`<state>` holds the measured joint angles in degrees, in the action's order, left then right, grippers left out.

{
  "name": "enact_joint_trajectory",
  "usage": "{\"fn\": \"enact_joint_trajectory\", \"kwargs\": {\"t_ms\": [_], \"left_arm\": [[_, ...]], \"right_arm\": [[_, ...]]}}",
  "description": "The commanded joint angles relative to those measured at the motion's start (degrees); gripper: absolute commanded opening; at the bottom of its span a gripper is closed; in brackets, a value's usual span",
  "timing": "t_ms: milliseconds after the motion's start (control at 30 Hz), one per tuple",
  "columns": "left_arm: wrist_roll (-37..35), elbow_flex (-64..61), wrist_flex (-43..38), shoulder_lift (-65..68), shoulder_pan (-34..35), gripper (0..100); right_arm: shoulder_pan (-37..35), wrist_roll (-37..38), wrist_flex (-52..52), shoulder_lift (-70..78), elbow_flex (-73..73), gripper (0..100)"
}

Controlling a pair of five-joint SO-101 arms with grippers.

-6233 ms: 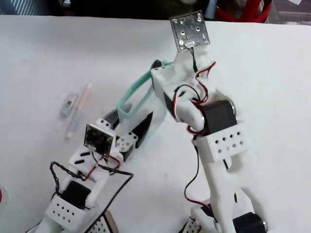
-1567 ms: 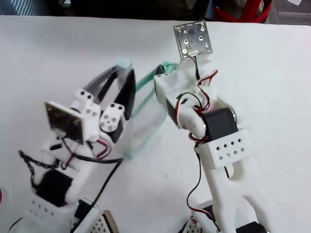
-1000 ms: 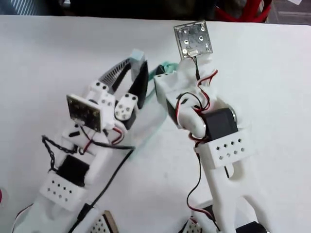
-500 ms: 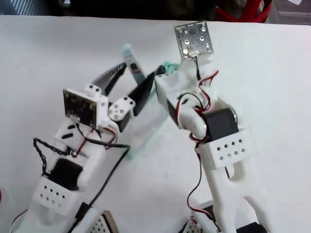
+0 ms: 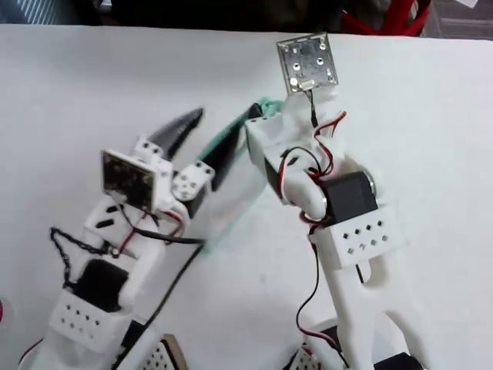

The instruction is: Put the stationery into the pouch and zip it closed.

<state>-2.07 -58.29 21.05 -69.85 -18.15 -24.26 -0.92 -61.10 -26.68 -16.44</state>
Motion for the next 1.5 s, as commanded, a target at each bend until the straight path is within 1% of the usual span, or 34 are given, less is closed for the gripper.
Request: {"fn": "enact_joint_trajectory", "kwargs": {"t_ms": [0,67,133,167,233,333,500,567,633,800,867,933,1033,1133,1267,1467], "left_arm": [[-0.2,8.0,4.0,-3.0,14.3,20],[-0.3,12.8,10.6,-1.5,21.4,20],[-0.3,16.7,16.9,2.6,24.5,20],[0.4,18.3,19.3,5.3,25.4,20],[4.3,21.1,22.4,12.1,26.2,20],[10.3,25.0,25.3,23.2,27.0,20],[17.3,31.1,29.6,40.7,28.6,20],[18.8,33.0,29.9,47.5,27.5,20],[18.8,35.1,29.6,54.0,24.7,20],[18.7,41.3,28.7,67.5,14.5,20],[18.7,43.3,27.8,71.7,12.0,20],[18.9,44.7,27.6,74.7,10.8,20],[20.1,45.9,25.9,78.5,11.0,22],[25.5,45.9,24.4,82.3,10.9,27],[30.7,46.3,24.4,86.4,10.1,27],[30.5,47.0,21.4,87.3,8.0,27]], "right_arm": [[0.2,0.0,-0.3,1.1,-3.4,24.1],[0.2,0.0,-0.3,1.1,-3.4,24.1],[0.2,0.0,-0.4,1.1,-3.4,24.1],[0.1,0.0,-0.5,1.1,-3.4,24.1],[0.1,0.0,-0.2,1.5,-3.4,24.1],[0.2,0.0,-0.2,1.6,-3.5,24.1],[0.3,0.0,0.0,1.2,-4.5,24.1],[0.3,0.0,0.4,1.1,-4.7,24.1],[0.9,0.0,0.5,1.1,-4.7,24.0],[4.5,-0.4,0.5,1.1,-4.7,24.0],[5.7,-0.4,0.6,1.1,-4.7,24.0],[5.8,-0.4,0.6,1.1,-4.7,24.0],[6.1,-0.2,1.0,1.2,-4.7,24.0],[6.6,-0.1,1.4,1.2,-4.7,24.0],[6.7,-0.1,1.3,1.2,-4.7,24.0],[6.5,-0.1,1.1,1.2,-4.7,24.0]]}}
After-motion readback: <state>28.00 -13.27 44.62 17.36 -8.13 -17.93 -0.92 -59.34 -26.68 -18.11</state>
